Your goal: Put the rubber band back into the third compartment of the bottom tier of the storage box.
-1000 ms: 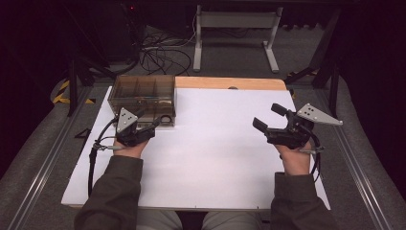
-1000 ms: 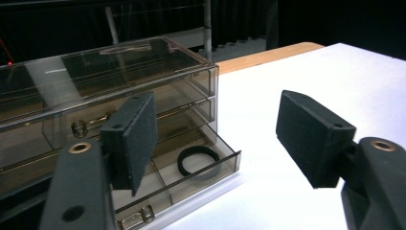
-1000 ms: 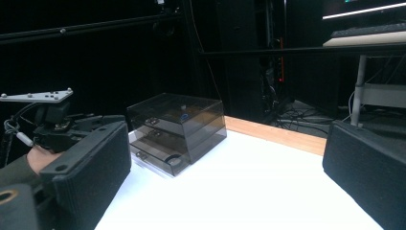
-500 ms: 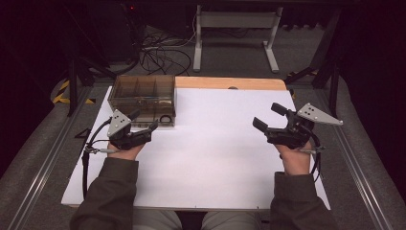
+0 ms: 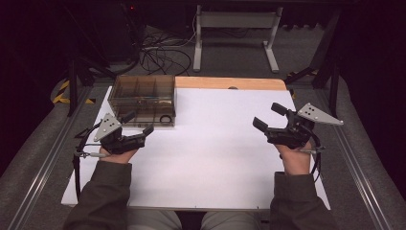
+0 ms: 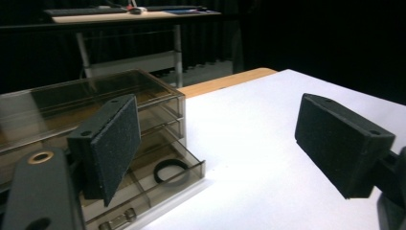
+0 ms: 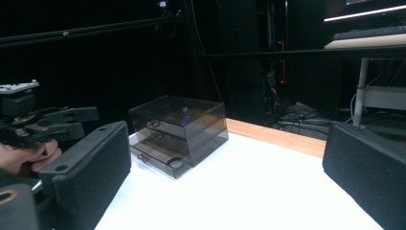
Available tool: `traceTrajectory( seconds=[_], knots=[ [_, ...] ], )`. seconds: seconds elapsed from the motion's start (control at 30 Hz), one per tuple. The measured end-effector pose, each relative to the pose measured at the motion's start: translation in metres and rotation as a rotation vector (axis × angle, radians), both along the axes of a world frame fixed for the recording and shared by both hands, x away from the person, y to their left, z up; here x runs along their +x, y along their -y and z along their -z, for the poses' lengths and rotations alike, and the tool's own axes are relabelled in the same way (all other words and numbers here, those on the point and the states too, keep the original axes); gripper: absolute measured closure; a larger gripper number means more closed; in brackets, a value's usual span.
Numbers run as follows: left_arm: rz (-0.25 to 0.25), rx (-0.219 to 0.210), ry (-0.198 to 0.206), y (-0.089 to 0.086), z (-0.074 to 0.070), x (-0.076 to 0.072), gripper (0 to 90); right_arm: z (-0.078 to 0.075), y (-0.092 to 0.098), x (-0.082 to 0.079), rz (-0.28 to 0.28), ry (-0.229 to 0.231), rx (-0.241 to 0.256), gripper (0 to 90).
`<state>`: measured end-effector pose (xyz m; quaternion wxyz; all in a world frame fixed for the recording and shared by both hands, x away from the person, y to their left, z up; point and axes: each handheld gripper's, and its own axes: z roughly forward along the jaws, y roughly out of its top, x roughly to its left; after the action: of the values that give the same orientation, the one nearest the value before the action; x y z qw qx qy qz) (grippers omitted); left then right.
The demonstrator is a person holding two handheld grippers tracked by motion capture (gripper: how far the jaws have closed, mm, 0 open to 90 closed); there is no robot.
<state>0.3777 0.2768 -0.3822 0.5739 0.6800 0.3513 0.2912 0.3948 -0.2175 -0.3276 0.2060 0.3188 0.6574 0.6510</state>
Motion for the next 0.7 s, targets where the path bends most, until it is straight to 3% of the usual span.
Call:
traceTrajectory(
  seconds=[0.43, 0.7],
  knots=[
    [0.034, -0.067, 0.056, -0.020, -0.013, -0.013, 13.2, 0.003, -0.002, 0.001, -0.007, -0.010, -0.007, 3.3],
    [0.045, -0.095, 0.057, -0.027, -0.014, -0.014, 12.1, 0.006, -0.005, 0.003, -0.011, -0.023, -0.025, 3.2]
  ],
)
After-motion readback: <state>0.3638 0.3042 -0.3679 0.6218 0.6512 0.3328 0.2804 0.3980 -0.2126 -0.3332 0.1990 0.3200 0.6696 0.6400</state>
